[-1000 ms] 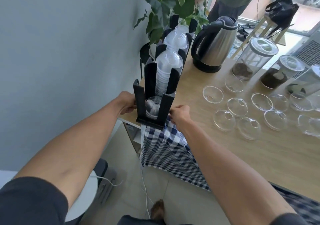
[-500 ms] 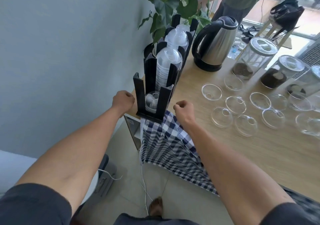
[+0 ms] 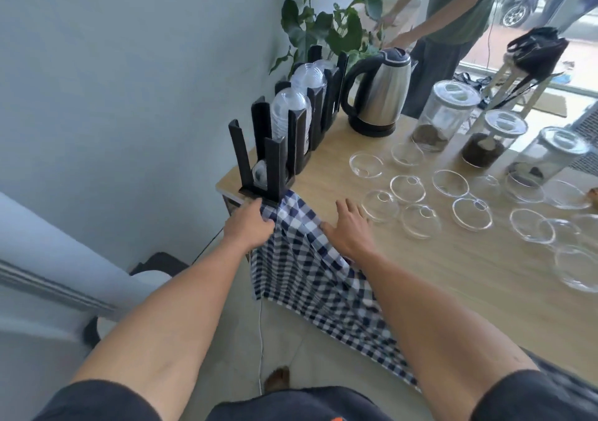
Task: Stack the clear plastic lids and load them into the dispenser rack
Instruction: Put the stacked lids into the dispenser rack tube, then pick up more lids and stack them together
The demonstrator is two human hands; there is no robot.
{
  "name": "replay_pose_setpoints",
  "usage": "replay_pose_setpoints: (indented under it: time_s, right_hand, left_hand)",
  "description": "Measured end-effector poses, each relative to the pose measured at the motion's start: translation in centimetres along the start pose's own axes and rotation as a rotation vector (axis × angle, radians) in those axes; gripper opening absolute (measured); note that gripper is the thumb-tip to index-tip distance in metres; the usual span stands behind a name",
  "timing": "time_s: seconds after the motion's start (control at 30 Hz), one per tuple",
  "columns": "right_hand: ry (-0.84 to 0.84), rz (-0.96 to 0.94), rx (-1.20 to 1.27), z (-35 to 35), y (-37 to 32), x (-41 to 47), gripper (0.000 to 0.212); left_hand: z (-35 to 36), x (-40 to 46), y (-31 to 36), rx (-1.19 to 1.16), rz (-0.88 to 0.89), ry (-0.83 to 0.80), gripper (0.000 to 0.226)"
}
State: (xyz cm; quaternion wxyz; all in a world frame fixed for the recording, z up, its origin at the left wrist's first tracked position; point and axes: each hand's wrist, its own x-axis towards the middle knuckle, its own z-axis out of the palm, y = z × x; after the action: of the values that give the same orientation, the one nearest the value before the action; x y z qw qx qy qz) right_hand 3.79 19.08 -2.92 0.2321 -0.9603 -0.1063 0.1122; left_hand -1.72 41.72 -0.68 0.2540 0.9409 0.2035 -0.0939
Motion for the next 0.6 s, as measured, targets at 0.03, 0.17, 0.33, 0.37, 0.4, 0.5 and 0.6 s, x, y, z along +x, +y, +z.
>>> replay_pose_setpoints:
  time_s: [0.03,0.17,0.33,0.37,0.4,0.5,0.6]
  right_hand:
    - [-0.003,0.000,-0.006,-0.4,1.0,-0.6,0.066]
    - [-0.018,0.016,-0.002,-2.0,5.2,-3.2,0.072]
    - [-0.001,0.047,0.031,-4.0,9.8,-6.5,0.072]
    - [0.008,0.056,0.031,-4.4,10.6,-7.1,0.073]
    - [0.015,0.064,0.035,-4.7,11.4,-7.6,0.075]
    - [0.034,0.104,0.066,-5.8,13.4,-8.5,0.077]
    - [0.056,0.145,0.100,-6.5,15.1,-8.9,0.074]
  left_hand:
    - [0.8,-0.9,1.3,0.022,0.014,0.002,0.059]
    - [3.7,-3.9,6.1,0.064,0.073,0.002,0.065]
    - [6.8,-6.0,11.0,0.102,0.136,-0.016,0.070]
    - [7.3,-6.4,12.0,0.104,0.152,-0.015,0.071]
    - [7.7,-6.8,12.9,0.108,0.166,-0.016,0.072]
    - [8.5,-7.5,15.3,0.118,0.203,-0.023,0.074]
    - [9.2,-7.5,17.4,0.133,0.251,-0.025,0.072]
